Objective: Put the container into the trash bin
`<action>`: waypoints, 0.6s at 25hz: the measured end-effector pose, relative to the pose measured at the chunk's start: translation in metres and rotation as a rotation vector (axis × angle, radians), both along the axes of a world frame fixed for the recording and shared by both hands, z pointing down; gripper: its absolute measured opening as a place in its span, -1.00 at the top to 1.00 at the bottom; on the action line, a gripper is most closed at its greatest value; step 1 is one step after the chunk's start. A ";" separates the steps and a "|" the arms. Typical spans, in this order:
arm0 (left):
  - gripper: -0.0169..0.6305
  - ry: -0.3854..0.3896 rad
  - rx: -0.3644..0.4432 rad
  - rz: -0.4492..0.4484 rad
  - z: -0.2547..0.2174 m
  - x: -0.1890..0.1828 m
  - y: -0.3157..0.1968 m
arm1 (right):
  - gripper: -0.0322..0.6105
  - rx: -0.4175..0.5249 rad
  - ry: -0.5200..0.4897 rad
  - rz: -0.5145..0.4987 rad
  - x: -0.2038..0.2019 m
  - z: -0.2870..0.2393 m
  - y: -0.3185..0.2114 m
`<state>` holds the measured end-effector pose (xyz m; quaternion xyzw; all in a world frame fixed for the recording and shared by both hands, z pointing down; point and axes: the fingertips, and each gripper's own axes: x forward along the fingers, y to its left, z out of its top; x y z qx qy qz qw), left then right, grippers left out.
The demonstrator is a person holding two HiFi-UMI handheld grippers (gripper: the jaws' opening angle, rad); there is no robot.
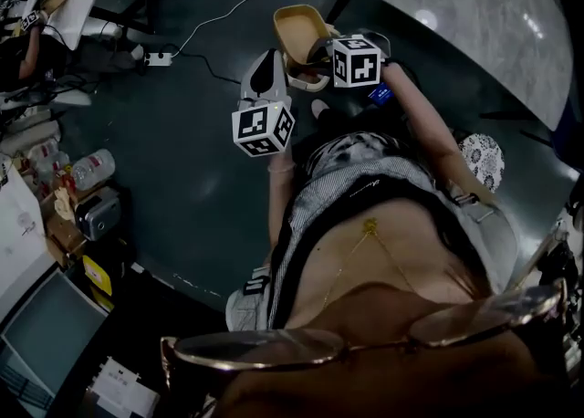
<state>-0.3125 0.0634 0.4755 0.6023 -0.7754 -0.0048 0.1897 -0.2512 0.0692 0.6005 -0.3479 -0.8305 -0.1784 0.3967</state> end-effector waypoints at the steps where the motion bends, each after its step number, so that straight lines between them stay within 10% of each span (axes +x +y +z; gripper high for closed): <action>1: 0.95 0.002 -0.003 -0.009 0.000 -0.003 0.005 | 0.79 0.012 0.017 -0.004 -0.003 0.011 0.004; 7: 0.95 0.018 -0.020 -0.043 0.010 -0.020 0.022 | 0.79 0.065 0.141 -0.007 -0.023 0.085 0.011; 15: 0.95 0.048 -0.046 -0.083 0.024 -0.030 0.040 | 0.79 -0.151 0.361 0.124 -0.030 0.185 0.033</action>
